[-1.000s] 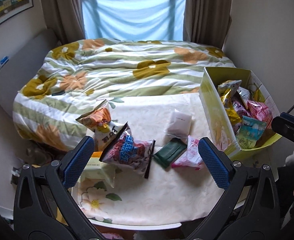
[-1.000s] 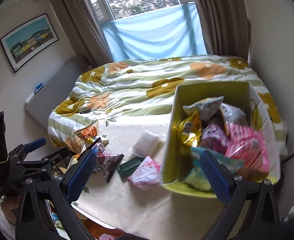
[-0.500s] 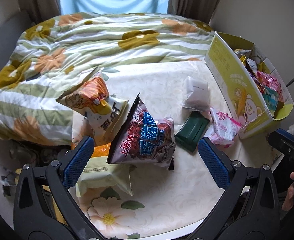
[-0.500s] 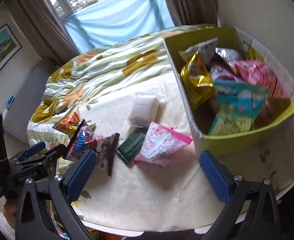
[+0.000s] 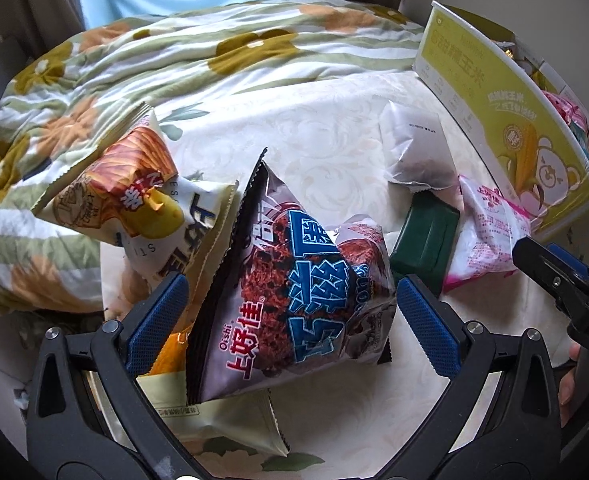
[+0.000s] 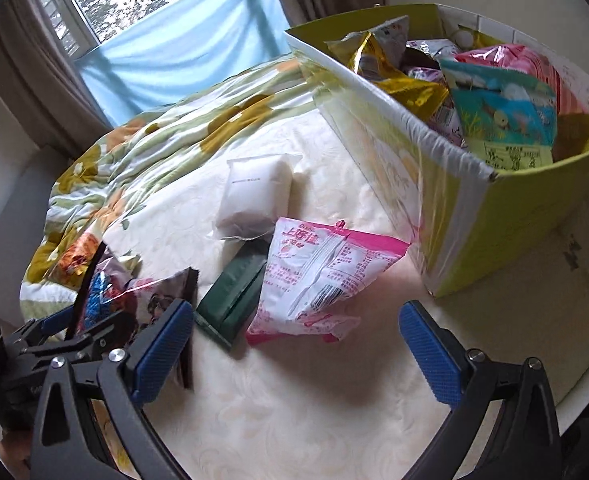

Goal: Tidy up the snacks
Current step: 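Grasp blue-red chocolate bag with left tool while right tool grasps pink-white bag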

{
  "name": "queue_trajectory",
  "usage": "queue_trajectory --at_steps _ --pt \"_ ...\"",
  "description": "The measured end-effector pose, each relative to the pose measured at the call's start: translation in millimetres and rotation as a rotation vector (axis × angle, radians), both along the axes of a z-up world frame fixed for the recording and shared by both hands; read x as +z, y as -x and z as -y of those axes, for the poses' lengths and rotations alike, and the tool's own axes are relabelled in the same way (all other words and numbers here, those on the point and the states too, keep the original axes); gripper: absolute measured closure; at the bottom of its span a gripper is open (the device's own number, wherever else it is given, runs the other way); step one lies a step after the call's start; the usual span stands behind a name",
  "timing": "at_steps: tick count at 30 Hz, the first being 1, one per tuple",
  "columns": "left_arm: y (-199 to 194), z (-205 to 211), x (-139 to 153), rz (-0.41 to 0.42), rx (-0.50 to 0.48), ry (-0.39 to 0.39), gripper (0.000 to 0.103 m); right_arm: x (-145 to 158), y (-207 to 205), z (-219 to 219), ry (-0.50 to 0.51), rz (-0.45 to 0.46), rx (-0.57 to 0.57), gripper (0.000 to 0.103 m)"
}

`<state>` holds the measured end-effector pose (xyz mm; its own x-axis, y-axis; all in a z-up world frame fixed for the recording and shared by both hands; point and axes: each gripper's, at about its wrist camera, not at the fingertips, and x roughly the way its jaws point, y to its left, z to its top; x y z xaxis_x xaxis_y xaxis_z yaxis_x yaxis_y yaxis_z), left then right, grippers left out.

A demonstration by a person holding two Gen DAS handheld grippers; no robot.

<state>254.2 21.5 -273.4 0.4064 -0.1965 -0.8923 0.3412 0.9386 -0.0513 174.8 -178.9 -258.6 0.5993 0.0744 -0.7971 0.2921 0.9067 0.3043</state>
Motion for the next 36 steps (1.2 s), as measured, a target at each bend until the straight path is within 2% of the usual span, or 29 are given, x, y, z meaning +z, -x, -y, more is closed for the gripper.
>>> queue_trajectory --at_steps 3,6,10,11,13,20,22,29,34,35,36 --pt "-4.0 5.4 -5.5 -0.014 -0.024 -0.001 0.000 -9.1 -6.2 2.4 -0.005 -0.008 -0.029 0.009" --pt "-5.9 8.7 -9.3 -0.031 -0.045 0.010 0.012 -16.7 -11.1 4.6 -0.010 -0.018 -0.047 0.017" --pt "-5.6 11.4 -9.0 -0.032 -0.058 0.010 0.015 -22.7 -13.6 3.9 0.013 -0.023 -0.066 0.017" --pt "-5.2 11.5 -9.1 -0.035 -0.061 0.009 0.021 -24.2 -14.2 4.2 0.012 -0.027 -0.070 0.017" --pt "-4.7 10.5 -9.3 -0.045 -0.067 0.016 0.024 -26.7 -15.5 4.6 0.007 -0.034 -0.077 0.019" --pt "-2.3 4.6 -9.0 -0.055 -0.059 0.028 0.032 -35.4 -22.0 2.7 0.020 -0.057 -0.067 0.034" --pt "-1.9 1.4 -8.1 -0.060 -0.053 0.041 0.034 -35.0 -22.8 0.5 0.038 -0.057 -0.059 0.035" --pt "2.8 -4.7 -6.5 -0.072 -0.040 0.069 0.037 -35.2 -26.6 -5.6 0.069 -0.077 0.002 0.053" --pt "7.8 -6.8 1.2 -0.062 -0.026 0.075 0.037 -30.8 -22.1 -4.5 0.080 -0.075 0.025 0.058" --pt "9.1 -7.1 3.5 -0.059 -0.024 0.075 0.037 -28.9 -20.2 -3.7 0.079 -0.074 0.031 0.064" --pt "10.7 -7.5 6.3 -0.055 -0.020 0.074 0.037 -27.0 -18.8 -3.4 0.079 -0.072 0.034 0.065"
